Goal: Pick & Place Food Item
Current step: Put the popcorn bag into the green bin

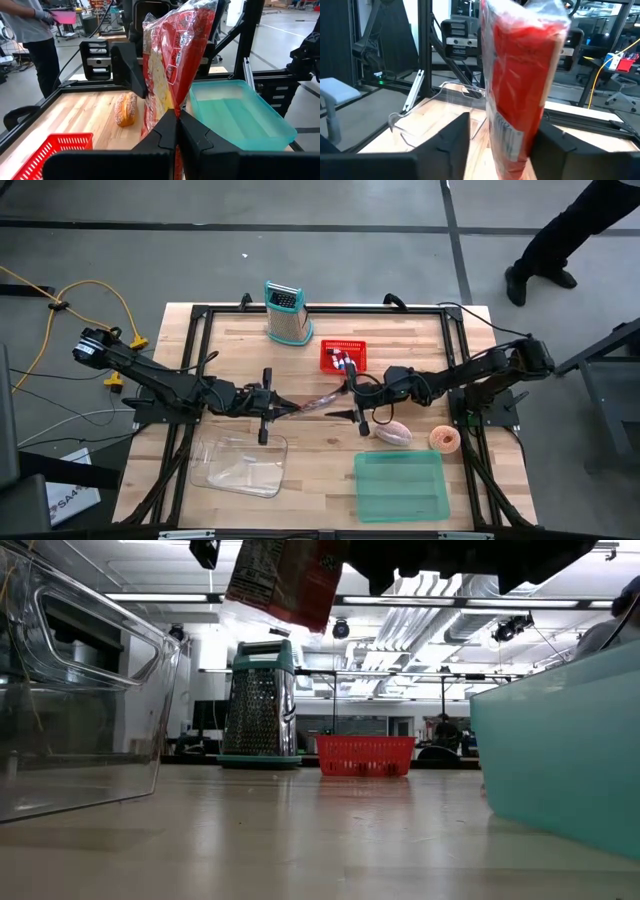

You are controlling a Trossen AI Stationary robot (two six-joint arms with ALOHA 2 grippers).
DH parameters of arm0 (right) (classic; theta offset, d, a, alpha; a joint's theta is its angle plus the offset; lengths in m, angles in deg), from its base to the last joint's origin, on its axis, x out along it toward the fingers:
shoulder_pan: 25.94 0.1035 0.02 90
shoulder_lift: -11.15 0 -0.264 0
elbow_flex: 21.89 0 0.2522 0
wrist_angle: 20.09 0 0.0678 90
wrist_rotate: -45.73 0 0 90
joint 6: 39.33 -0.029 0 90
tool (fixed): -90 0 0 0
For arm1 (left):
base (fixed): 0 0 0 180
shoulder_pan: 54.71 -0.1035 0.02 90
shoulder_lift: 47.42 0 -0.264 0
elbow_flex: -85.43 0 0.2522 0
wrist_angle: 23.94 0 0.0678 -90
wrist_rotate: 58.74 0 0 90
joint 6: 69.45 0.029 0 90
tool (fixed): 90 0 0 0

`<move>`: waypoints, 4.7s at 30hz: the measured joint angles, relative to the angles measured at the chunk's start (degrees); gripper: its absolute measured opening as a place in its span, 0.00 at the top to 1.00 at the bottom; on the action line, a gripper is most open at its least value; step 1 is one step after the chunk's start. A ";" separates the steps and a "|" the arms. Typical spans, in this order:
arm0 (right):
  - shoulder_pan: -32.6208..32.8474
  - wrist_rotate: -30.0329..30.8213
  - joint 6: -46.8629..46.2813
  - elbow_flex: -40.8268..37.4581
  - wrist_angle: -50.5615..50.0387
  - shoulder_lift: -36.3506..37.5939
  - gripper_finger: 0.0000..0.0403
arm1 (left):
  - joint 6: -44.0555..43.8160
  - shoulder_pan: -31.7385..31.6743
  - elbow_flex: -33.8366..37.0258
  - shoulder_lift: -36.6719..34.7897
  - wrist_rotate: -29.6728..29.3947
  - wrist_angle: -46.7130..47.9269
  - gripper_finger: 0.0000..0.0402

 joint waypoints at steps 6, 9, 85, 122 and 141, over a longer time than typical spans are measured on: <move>-0.02 0.05 0.04 0.00 -0.01 0.00 0.74 | -0.08 0.02 0.00 0.00 0.00 0.00 1.00; -0.02 0.05 0.05 0.00 -0.01 0.00 0.80 | -0.17 0.02 0.00 0.00 0.00 0.00 1.00; 18.05 -1.06 -41.05 -0.07 -52.65 31.12 0.97 | -1.00 0.00 -0.04 0.00 -0.04 -0.90 0.69; 26.73 -11.60 -64.98 -0.07 -62.85 9.16 0.97 | -1.68 0.02 0.02 0.00 -0.17 -0.87 0.69; 26.62 -10.37 -64.74 -0.07 -60.04 8.20 0.83 | -1.68 0.02 0.02 0.00 0.04 -0.87 0.69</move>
